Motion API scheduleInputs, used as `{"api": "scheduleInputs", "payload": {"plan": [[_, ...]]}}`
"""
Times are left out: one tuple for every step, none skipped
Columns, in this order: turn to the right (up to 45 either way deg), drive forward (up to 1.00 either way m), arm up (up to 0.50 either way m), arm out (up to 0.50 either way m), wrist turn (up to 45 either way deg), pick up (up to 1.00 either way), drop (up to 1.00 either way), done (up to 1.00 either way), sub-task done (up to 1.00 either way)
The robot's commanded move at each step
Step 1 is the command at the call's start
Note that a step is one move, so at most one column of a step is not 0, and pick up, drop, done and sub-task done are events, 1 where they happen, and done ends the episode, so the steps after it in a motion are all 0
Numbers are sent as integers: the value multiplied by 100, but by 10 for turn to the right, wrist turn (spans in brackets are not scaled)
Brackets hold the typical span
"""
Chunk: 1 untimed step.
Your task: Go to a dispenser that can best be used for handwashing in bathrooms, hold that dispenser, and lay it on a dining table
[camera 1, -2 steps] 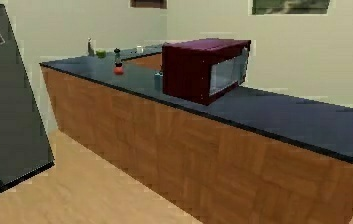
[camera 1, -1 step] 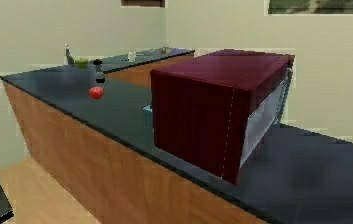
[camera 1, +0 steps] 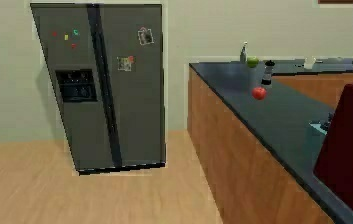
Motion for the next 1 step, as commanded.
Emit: {"api": "scheduleInputs", "payload": {"plan": [[-450, 0, 0, 0, 0, 0, 0, 0, 0]]}}
